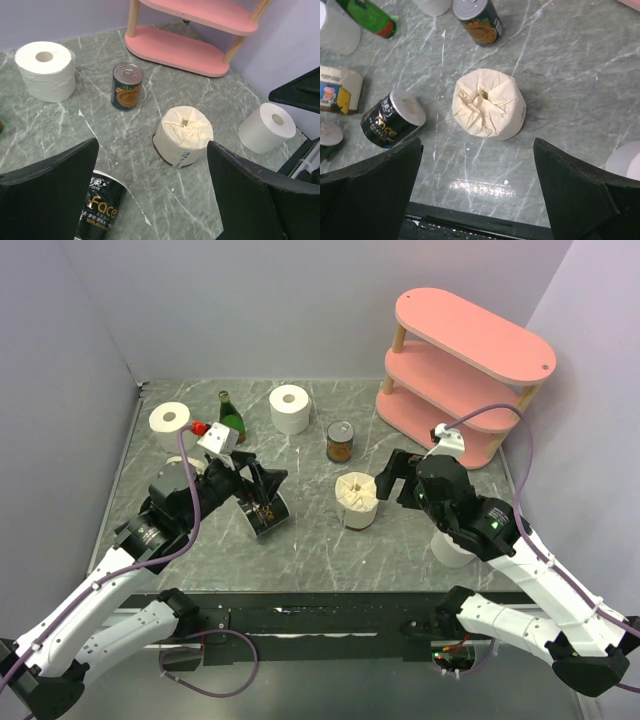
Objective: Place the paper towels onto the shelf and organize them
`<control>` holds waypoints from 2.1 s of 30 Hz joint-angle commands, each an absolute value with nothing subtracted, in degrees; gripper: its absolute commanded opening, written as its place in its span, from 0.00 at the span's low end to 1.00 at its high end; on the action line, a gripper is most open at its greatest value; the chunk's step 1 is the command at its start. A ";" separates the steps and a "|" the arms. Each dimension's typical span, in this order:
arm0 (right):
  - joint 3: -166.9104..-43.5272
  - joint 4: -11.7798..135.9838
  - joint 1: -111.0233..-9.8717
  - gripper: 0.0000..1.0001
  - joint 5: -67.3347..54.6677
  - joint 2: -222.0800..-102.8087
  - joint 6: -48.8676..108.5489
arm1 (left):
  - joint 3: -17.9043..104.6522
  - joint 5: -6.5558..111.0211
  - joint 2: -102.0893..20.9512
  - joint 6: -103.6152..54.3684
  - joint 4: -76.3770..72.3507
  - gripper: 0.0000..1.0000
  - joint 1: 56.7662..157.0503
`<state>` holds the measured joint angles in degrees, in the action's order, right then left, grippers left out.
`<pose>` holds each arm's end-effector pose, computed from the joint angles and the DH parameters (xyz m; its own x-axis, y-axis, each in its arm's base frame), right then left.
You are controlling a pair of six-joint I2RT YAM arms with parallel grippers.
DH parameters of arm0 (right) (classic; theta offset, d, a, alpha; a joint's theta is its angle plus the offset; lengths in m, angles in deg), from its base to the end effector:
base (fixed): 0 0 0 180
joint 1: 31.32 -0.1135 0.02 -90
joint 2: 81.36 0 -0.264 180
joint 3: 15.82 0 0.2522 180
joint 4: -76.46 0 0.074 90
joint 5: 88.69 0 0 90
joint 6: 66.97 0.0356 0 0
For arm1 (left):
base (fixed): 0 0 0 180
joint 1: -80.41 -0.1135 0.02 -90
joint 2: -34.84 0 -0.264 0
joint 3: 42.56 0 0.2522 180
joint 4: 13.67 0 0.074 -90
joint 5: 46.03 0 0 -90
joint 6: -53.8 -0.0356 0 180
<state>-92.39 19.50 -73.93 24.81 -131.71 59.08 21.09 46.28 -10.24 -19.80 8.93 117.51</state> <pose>0.1343 0.1043 0.3737 -0.5211 0.2540 -0.8149 -0.0766 0.9369 0.3410 0.1443 -0.1109 0.3731 -0.2330 -0.1775 -0.9561 0.5931 0.7532 -0.2844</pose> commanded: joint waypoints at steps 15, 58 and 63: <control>-106.37 -14.29 -73.16 0.99 50.50 -142.70 91.01 | 22.71 40.46 -9.81 -19.24 8.44 0.96 117.67; -83.73 6.71 -38.70 0.66 34.00 -154.92 81.56 | 23.06 40.81 -11.04 -19.68 9.14 0.96 118.90; -83.64 8.29 -38.79 0.61 33.48 -156.51 80.51 | 23.15 41.25 -11.48 -19.59 9.14 0.96 119.17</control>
